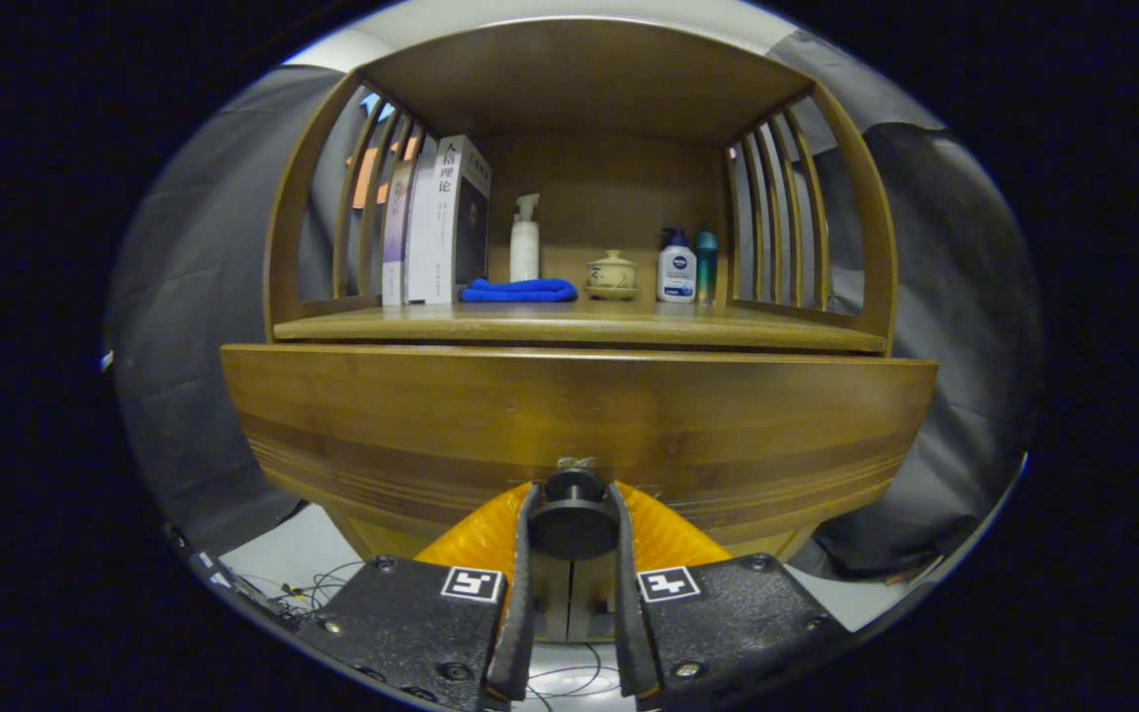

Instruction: Pull open the drawer, take out the items inside it, and place them on the countertop above the cabinet.

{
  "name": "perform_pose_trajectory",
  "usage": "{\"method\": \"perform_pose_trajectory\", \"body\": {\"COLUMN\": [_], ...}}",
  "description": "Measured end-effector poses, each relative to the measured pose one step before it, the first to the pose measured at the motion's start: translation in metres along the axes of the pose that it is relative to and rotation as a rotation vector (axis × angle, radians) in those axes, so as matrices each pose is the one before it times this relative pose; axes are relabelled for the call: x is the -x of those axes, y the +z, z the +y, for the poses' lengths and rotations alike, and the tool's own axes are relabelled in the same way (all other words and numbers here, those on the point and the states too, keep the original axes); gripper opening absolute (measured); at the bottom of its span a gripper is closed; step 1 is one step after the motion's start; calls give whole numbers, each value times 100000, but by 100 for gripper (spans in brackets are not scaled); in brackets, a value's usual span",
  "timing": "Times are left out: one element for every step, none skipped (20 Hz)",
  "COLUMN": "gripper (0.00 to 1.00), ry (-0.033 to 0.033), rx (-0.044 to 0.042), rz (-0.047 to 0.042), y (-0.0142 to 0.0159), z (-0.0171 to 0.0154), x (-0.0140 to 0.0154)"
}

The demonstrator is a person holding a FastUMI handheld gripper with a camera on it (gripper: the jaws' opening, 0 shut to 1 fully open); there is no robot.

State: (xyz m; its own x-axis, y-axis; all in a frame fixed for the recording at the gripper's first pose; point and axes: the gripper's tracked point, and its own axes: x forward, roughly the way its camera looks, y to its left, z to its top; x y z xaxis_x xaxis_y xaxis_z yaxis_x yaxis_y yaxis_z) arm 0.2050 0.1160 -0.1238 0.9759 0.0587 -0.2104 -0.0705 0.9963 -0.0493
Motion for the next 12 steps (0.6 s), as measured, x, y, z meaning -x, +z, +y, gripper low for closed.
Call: {"method": "perform_pose_trajectory", "body": {"gripper": [37,37,37,37,37,36,37,36,37,37,36,36], "ry": [206,290,310,237,142,-24,-33,-6,10,63,88,-125], "rx": [-324,-164,-418,-441,-263,781,387,-326,-248,-450,811,428], "rz": [183,162,235,164,139,82,-23,-23,215,3,-51,-165], "y": [-267,-130,-220,-115,-210,-138,-198,-106,-246,-61,-159,-77], "z": [2,-12,57,39,-11,46,-73,-18,10,-4,11,78], "x": [543,627,628,583,600,456,483,555,361,406,440,430]}}
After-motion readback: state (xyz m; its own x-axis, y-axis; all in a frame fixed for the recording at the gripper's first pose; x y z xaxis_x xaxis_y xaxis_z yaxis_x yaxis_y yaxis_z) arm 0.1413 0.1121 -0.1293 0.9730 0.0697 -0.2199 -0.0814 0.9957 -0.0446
